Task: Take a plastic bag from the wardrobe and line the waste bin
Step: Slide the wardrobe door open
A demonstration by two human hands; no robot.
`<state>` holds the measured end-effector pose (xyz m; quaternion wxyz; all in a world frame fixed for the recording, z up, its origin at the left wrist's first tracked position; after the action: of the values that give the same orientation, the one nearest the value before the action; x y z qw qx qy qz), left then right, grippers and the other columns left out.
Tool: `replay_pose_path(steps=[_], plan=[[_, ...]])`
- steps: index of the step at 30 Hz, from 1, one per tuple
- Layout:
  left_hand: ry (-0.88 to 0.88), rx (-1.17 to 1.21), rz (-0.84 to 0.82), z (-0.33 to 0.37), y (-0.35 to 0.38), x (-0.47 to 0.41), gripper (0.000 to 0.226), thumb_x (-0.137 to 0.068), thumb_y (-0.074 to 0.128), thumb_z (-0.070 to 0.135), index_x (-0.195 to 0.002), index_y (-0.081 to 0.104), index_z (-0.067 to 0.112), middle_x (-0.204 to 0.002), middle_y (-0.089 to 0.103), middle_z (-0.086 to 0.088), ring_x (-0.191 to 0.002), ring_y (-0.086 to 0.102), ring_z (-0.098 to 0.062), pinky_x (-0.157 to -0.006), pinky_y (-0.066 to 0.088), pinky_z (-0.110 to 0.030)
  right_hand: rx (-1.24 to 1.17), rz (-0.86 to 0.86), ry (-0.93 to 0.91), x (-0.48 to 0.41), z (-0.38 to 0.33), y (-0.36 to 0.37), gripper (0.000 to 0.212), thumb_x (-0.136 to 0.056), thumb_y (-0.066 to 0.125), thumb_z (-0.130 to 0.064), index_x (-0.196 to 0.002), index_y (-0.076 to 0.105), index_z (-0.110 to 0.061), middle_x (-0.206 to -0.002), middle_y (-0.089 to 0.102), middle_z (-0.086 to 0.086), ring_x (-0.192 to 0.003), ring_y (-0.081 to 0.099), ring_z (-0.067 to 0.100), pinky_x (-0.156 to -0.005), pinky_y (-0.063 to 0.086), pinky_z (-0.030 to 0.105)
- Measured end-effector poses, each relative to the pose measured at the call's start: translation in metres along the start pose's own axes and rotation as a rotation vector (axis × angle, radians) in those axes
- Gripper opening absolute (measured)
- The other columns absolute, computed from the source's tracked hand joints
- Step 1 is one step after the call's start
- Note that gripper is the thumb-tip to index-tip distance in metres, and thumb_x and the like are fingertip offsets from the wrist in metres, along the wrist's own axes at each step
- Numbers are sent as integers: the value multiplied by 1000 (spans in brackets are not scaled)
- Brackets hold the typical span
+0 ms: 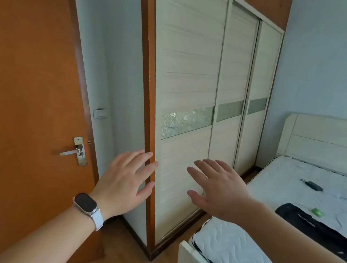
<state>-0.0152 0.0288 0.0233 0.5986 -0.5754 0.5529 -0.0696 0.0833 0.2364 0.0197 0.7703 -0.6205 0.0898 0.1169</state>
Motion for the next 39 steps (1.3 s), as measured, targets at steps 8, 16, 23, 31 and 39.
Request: replay_pose_path(steps=[8,16,23,31,39], plan=[[22,12,-3,6,42,-9,47,-88,54,46,-126,64,20,-133,62,-8,-124,57,-31,-99,47,-51,-28,22,-45,-16,13,40,66,-95,14,-62,-148,29,-27,-156,33,1,-143,30,24,-120,20,44],[32,71,-16,-63,118,-39,49,-90,46,49,-125,65,21,-132,62,-8,-123,58,-30,-98,47,-49,-2,82,5,-98,22,88,56,-94,34,-58,-137,49,-24,-138,56,3,-127,53,25,-109,41,44],[48,94,-9,-152,185,-71,48,-91,48,51,-128,62,24,-134,60,-6,-125,56,-27,-99,47,-47,76,165,6,-199,19,109,53,-92,41,-58,-131,52,-24,-132,59,1,-121,57,23,-104,44,42],[81,81,-10,-209,235,-107,49,-90,43,50,-124,64,22,-131,63,-8,-121,59,-29,-96,49,-48,78,142,78,-269,20,137,55,-93,38,-59,-135,50,-25,-137,57,1,-126,54,23,-107,41,42],[98,67,-30,-224,263,-146,46,-88,54,45,-124,65,20,-130,63,-10,-121,59,-31,-95,52,-50,63,189,59,-315,48,160,55,-94,37,-59,-136,49,-24,-137,56,1,-126,53,24,-106,41,43]])
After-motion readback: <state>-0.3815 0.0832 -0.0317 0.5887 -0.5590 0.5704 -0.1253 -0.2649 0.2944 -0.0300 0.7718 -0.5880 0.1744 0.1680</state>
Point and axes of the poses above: each hand's wrist, its own x-axis away from the middle knuckle, its own y-axis out of the palm, z = x × y, the point moved 4 cm from there along -x, towards the middle knuckle
